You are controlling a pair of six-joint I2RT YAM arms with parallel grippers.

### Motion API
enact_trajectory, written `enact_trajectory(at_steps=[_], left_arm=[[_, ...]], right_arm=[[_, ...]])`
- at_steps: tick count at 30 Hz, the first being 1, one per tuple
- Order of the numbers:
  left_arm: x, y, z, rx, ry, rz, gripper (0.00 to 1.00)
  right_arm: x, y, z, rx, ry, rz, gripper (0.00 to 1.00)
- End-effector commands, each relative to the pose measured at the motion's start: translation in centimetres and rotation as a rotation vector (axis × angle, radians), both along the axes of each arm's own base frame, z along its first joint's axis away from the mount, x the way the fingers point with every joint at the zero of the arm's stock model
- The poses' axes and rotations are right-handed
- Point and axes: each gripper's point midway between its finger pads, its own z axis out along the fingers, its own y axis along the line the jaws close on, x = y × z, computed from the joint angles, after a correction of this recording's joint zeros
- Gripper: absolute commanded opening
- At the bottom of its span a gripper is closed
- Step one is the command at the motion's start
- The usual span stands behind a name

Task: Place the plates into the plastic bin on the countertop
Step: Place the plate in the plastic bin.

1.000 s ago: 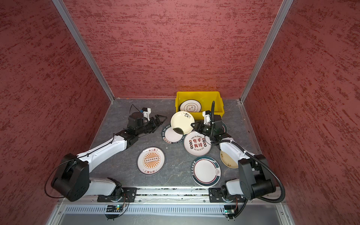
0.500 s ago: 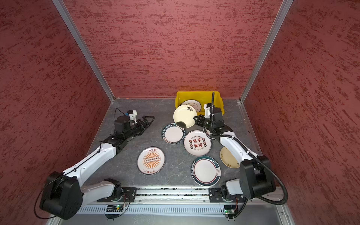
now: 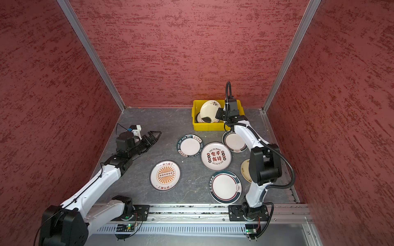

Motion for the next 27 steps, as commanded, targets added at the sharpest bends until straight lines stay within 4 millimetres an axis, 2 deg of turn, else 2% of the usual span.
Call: enact_trajectory(at_steps=[1,6,10,14,20,27], left_arm=[[-0.4,0.8,-0.4,0.055,-0.018,0.003,0.99],[-0.5,1.2,-1.0,0.091,-0.027,0.004,0.99],[-0.5,1.2,-1.4,0.123,-0.054,-0.017,1.0],[-0.7,0.6,-0.9,0.135,-0.114,-0.065,0.99],[-1.2,0.6,-1.1,0.12,-0.165,-0.065,0.99],[-1.5,0.9,-3.8,0.119,-0.103,-0.061,0.99]], right_arm=[[1.8,-2.2,-0.1,-0.094,0.009,-0.072,0.0],[4.4,-2.7,-2.1,-0.122,0.051,-0.102,0.0],[6.4,-2.3,-5.3,-0.111,0.112,-0.077,0.0],[7.5,-1.9,-7.3,-0.106,0.164,-0.067,0.0],[8.8,-1.8,-9.0,-0.102,0.196,-0.082,0.0],[9.2,-1.3,-10.1,-0.093,0.256,-0.066,0.01]])
